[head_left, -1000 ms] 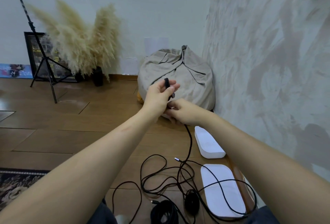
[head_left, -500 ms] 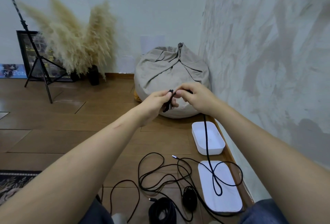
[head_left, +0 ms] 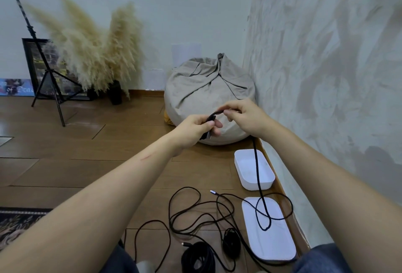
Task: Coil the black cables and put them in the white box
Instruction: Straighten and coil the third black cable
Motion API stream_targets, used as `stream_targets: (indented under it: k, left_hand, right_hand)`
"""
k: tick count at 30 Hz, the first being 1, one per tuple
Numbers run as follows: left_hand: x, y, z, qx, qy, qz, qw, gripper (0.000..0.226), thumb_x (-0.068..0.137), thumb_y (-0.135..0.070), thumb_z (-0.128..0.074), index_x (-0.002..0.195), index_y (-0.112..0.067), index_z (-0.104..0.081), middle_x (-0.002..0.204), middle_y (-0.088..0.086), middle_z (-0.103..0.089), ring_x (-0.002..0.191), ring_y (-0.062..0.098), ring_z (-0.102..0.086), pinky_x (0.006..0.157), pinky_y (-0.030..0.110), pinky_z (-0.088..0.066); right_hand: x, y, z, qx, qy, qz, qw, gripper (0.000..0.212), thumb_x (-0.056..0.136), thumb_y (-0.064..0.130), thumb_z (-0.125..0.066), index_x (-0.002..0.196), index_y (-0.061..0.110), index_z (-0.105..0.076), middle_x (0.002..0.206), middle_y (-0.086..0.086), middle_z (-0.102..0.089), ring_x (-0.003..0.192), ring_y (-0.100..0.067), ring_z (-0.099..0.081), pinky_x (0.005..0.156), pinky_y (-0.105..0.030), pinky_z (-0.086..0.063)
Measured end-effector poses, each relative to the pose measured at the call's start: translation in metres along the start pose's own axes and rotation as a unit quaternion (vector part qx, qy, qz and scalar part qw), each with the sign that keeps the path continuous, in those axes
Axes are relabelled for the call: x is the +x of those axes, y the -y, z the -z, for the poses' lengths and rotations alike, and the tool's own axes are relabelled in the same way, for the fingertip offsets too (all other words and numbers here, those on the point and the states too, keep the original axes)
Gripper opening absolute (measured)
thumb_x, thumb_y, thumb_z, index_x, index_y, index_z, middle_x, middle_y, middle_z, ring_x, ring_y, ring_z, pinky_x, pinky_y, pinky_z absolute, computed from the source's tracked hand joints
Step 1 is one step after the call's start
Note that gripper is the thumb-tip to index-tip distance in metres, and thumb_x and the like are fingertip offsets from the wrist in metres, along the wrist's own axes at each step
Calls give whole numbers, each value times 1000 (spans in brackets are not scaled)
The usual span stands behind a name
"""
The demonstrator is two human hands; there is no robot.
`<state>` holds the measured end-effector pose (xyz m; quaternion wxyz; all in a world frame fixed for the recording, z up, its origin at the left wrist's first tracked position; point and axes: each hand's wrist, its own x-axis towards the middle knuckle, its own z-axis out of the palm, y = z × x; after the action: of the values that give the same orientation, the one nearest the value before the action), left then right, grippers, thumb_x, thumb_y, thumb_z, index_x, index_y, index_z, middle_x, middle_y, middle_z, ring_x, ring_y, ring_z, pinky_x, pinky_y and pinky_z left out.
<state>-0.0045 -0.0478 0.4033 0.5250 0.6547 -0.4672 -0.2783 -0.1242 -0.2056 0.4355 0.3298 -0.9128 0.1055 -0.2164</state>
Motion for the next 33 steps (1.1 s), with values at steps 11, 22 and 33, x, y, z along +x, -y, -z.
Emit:
stream_targets:
  k: [11, 22, 33]
  left_hand:
    - [-9, -48, 2, -261, 106, -19, 959, 23, 102, 0, -49, 120, -1, -64, 105, 8, -75, 107, 21, -70, 99, 30, -54]
    - [9, -25, -1, -72, -221, -70, 970, 19, 105, -5, -47, 119, -5, -60, 99, -2, -72, 89, 9, -63, 76, 16, -52]
    - [4, 6, 4, -34, -40, 30, 998, 33, 112, -21, -35, 101, -6, -63, 77, 1, -62, 81, 20, -62, 97, 43, -51]
  right_hand:
    - [-4, 10, -8, 204, -87, -50, 974, 14, 100, 7, -56, 104, 14, -68, 72, 0, -61, 54, -6, -50, 48, -16, -38]
    - [-4, 39, -48, -31, 124, -26, 991, 20, 101, 15, -50, 95, 3, -65, 66, -2, -55, 53, -9, -49, 54, -25, -38]
    - [-4, 23, -7, -65, 32, 16, 997, 22, 101, 14, -54, 93, 8, -73, 69, 15, -56, 66, 4, -52, 67, -21, -34]
